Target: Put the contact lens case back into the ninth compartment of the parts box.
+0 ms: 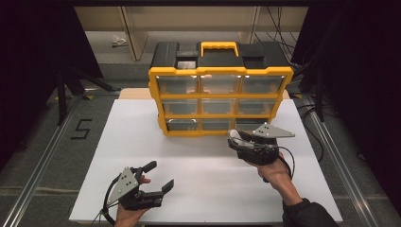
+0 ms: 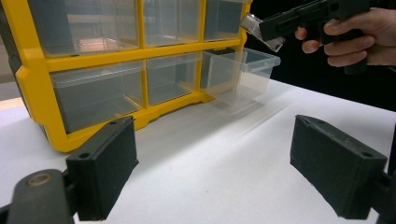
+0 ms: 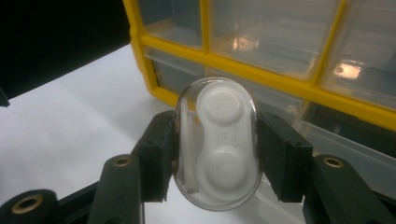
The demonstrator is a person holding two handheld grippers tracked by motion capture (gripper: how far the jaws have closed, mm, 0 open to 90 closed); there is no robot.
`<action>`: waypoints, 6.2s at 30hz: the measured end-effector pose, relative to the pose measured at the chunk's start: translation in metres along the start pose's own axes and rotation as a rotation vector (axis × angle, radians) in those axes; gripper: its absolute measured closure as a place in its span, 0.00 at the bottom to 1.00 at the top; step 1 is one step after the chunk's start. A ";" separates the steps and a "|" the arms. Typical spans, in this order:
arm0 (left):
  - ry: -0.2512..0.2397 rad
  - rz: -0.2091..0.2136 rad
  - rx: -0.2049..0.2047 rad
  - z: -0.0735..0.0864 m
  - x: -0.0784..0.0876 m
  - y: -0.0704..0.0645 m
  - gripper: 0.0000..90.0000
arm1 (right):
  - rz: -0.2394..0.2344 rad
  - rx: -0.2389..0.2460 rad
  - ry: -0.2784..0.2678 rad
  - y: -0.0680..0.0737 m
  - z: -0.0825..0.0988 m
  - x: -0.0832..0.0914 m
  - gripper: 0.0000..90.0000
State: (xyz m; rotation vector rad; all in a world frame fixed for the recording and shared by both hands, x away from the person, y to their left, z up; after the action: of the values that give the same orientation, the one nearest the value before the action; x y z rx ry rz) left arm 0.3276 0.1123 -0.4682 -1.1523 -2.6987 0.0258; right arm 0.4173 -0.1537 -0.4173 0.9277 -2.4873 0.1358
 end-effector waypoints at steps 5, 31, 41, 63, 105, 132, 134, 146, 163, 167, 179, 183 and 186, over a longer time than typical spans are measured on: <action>0.001 0.000 0.000 0.000 0.000 0.000 0.16 | 0.022 -0.026 -0.016 -0.012 -0.002 0.005 0.55; 0.004 0.005 0.000 0.001 -0.001 -0.001 0.16 | 0.152 -0.148 -0.066 -0.075 0.002 0.012 0.55; 0.003 0.004 0.000 0.000 -0.001 0.000 0.16 | 0.181 -0.178 -0.059 -0.089 0.007 0.012 0.55; 0.004 0.004 0.001 0.001 -0.001 0.000 0.16 | 0.194 -0.190 -0.033 -0.094 0.015 0.008 0.55; 0.002 0.005 0.000 0.000 -0.001 0.000 0.16 | 0.160 -0.169 -0.042 -0.085 0.010 0.008 0.39; -0.001 0.011 0.004 0.000 0.000 -0.001 0.16 | 0.047 -0.020 -0.125 -0.019 -0.009 0.022 0.33; -0.001 0.011 0.003 0.000 0.000 -0.001 0.16 | 0.038 -0.014 -0.128 -0.014 -0.009 0.023 0.33; -0.002 0.012 0.003 0.000 0.000 -0.001 0.16 | 0.013 0.012 -0.148 0.002 -0.012 0.025 0.33; -0.001 0.014 0.003 -0.001 0.000 -0.002 0.16 | -0.015 0.035 -0.177 0.018 -0.009 0.028 0.29; -0.002 0.014 0.003 -0.001 0.000 -0.001 0.16 | -0.017 0.038 -0.189 0.021 -0.005 0.028 0.29; -0.002 0.015 0.002 -0.001 0.001 -0.002 0.16 | -0.026 0.034 -0.224 0.027 0.009 0.037 0.29; -0.003 0.015 0.001 -0.001 0.001 -0.002 0.16 | -0.034 0.034 -0.235 0.030 0.015 0.040 0.28; -0.003 0.016 0.002 -0.001 0.001 -0.002 0.16 | -0.036 0.038 -0.240 0.032 0.019 0.041 0.28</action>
State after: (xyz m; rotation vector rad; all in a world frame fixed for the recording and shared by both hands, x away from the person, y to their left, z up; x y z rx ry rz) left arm 0.3259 0.1115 -0.4671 -1.1744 -2.6913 0.0323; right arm 0.3619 -0.1581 -0.4129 1.0586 -2.6932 0.0638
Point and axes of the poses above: each handheld gripper's, and its own axes: x roughly backward along the jaws, z roughly out of its underside, y roughly to its left, the point moved 8 cm from there along -x, roughly forward along the jaws, and after that the axes turned 2 degrees about y, right-handed, at the moved point
